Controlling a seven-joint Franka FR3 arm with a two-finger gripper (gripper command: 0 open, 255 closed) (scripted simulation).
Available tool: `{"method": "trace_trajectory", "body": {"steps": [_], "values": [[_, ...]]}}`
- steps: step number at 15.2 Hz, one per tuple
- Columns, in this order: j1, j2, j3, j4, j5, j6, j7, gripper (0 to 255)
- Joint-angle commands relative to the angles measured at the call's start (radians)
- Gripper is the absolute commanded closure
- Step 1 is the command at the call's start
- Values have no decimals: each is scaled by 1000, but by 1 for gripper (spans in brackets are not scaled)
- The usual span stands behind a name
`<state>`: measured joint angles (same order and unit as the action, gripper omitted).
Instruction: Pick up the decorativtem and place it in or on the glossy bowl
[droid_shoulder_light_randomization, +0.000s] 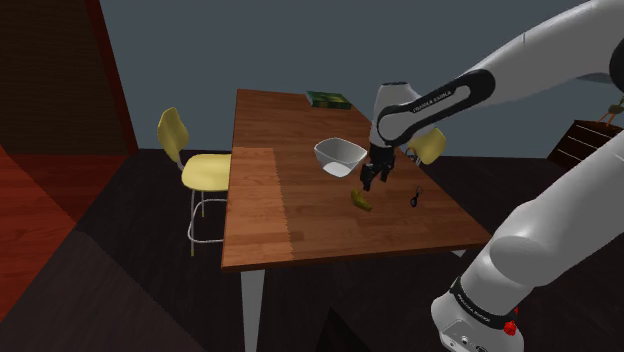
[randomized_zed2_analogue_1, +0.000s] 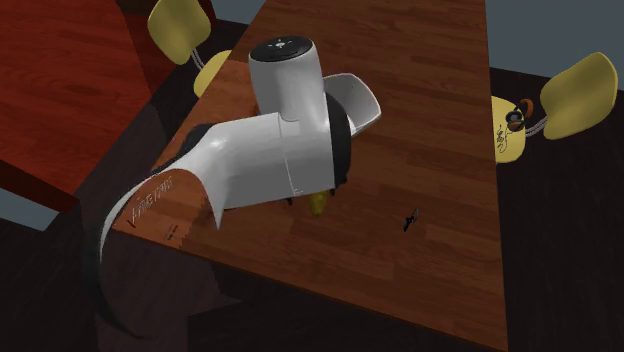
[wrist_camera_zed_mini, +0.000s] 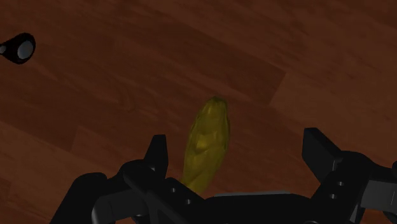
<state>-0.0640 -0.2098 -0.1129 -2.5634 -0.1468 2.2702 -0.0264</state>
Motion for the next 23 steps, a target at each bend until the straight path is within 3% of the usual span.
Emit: {"method": "trace_trajectory", "body": {"steps": [1,6,14,22,23], "values": [[-1,83,-1,9,-1,75,19,0],[-11,291,-11,64,-1,226,50,0],[-18,388,-15,51,-4,337,52,0],[-18,388,-15,51,-4,336,52,0],[-18,388,-15,51,-4,336,52,255]]}}
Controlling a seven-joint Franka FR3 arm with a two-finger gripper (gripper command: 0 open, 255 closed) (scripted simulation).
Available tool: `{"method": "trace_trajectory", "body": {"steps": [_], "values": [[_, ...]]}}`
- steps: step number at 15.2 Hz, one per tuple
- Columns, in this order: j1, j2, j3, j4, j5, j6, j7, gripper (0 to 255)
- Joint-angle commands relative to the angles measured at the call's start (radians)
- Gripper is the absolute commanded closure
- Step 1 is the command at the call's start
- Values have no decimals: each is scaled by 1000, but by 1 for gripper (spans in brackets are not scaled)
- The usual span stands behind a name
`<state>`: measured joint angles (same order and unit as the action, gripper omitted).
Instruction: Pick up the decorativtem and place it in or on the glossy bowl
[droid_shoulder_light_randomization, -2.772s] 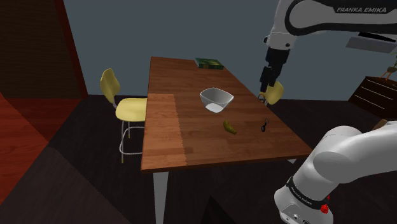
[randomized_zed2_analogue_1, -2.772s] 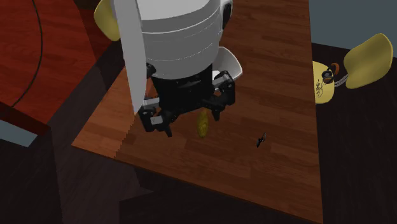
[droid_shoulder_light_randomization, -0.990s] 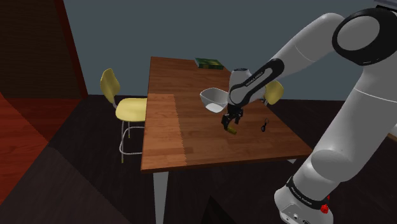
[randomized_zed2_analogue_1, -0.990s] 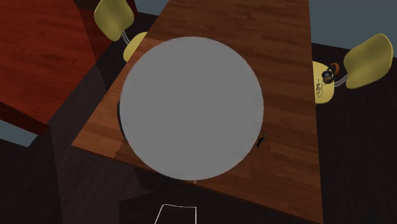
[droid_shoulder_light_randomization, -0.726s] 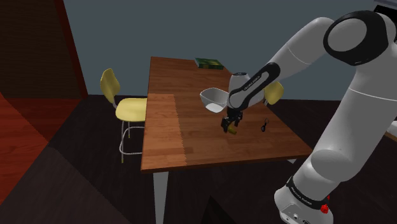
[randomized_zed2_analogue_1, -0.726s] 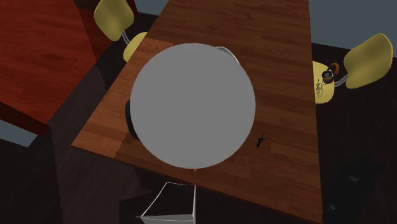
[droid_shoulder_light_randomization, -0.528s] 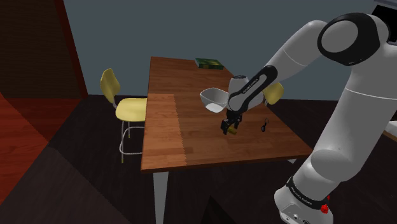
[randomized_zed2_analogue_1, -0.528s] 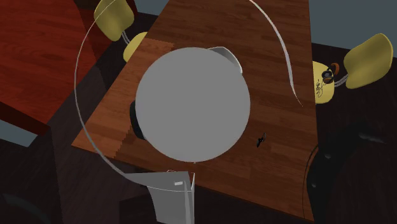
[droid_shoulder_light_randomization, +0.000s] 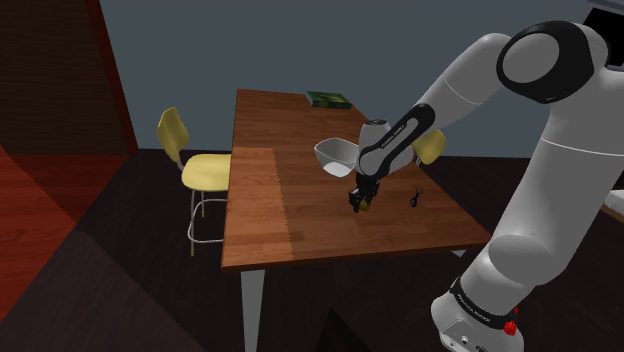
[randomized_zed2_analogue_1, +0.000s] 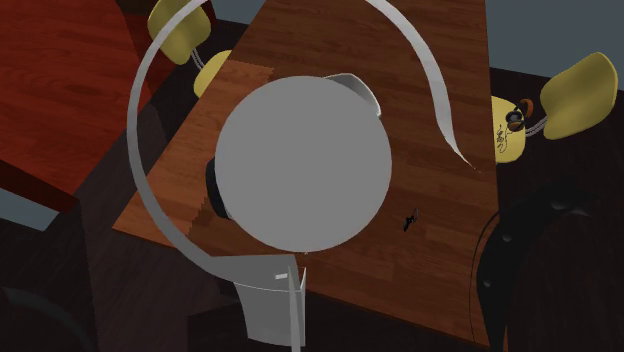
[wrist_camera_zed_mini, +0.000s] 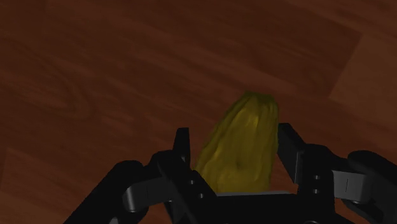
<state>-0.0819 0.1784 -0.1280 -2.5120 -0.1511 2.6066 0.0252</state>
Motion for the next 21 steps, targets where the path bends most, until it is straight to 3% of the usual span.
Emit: {"method": "trace_trajectory", "body": {"steps": [1,9,21], "values": [[0,0,0,0,0,0,0,255],[0,0,0,0,0,0,0,255],[3,-161,1,10,1,-170,-12,255]]}}
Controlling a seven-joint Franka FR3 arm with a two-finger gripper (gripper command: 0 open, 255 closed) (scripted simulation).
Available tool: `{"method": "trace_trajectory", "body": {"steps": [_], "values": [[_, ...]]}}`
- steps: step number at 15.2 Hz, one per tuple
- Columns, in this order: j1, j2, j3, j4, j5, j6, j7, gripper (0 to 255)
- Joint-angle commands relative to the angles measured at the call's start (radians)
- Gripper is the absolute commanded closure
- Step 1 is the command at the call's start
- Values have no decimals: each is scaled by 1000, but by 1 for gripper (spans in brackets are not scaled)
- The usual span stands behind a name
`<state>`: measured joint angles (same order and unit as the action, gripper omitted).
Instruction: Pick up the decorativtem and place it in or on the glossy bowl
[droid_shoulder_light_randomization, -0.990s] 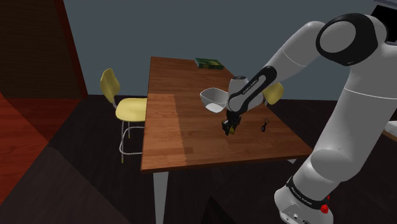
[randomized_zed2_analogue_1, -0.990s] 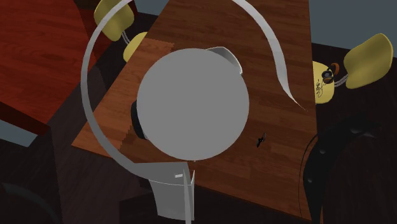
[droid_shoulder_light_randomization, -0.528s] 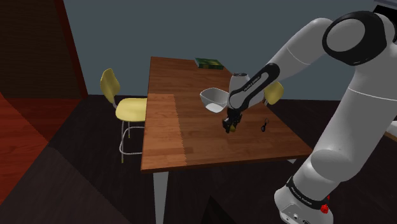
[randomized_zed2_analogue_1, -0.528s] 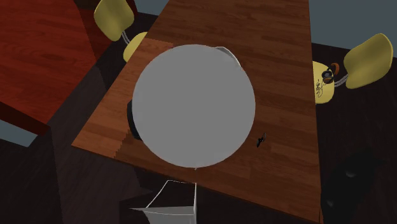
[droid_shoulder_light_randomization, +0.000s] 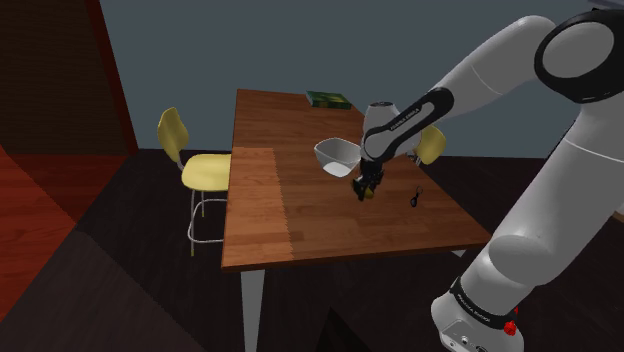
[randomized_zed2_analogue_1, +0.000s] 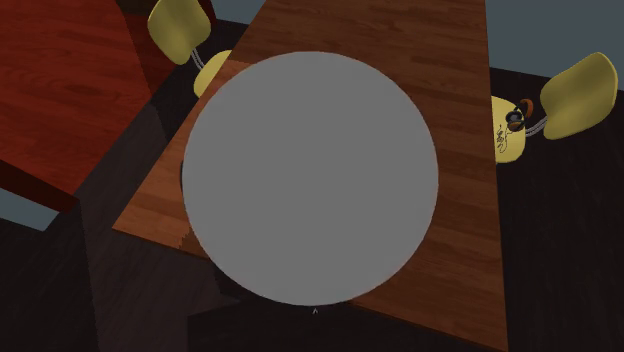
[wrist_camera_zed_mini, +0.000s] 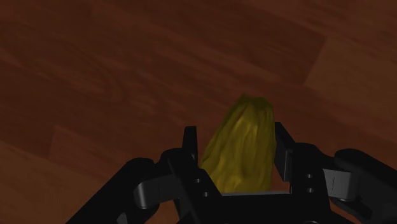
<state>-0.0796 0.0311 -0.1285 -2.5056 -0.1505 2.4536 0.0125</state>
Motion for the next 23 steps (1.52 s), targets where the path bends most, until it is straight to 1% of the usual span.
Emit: {"method": "trace_trajectory", "body": {"steps": [1,12,23], "values": [[1,-25,1,6,1,-32,-1,255],[4,-144,5,48,4,-192,-12,255],[6,-235,10,117,9,-351,-24,255]]}}
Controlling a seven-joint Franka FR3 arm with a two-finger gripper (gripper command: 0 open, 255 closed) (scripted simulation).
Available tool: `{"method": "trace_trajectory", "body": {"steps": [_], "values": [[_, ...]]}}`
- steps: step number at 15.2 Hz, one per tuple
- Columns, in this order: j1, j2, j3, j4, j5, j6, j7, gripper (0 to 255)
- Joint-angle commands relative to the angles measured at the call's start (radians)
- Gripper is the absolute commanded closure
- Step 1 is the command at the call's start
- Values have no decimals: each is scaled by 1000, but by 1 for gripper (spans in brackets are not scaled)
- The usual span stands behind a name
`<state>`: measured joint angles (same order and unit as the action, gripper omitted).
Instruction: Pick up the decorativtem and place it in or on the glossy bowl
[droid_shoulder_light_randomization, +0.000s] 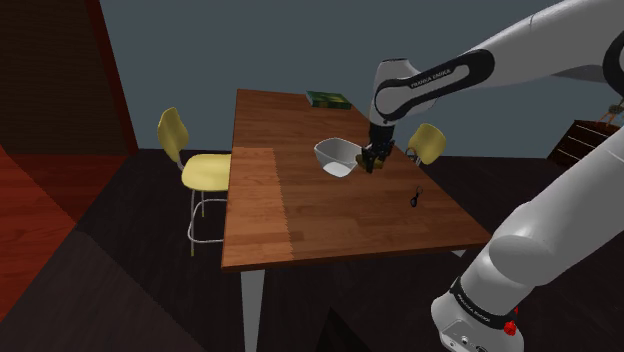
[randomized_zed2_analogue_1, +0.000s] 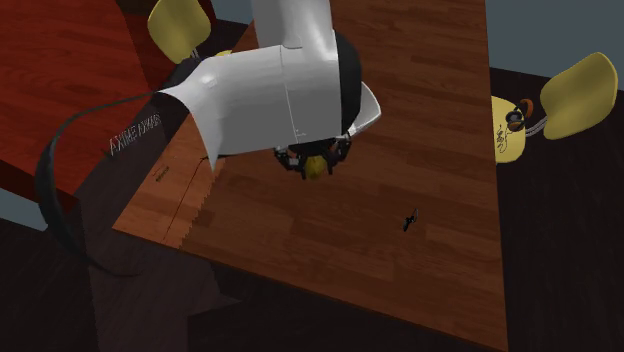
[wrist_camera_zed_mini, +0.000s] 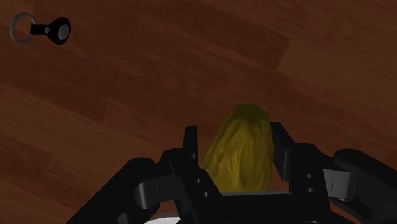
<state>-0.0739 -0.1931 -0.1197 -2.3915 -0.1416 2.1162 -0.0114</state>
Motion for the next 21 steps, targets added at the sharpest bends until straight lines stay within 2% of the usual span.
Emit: {"method": "trace_trajectory", "body": {"steps": [1,12,18,19,20,21], "values": [[1,-12,1,5,0,-17,0,255],[-41,401,-43,492,62,-84,-126,255],[-83,644,-46,841,105,-187,-183,255],[-92,690,-46,910,111,-211,-192,255],[-108,771,-45,1038,123,-257,-205,255],[-108,774,-44,1030,122,-245,-204,255]]}}
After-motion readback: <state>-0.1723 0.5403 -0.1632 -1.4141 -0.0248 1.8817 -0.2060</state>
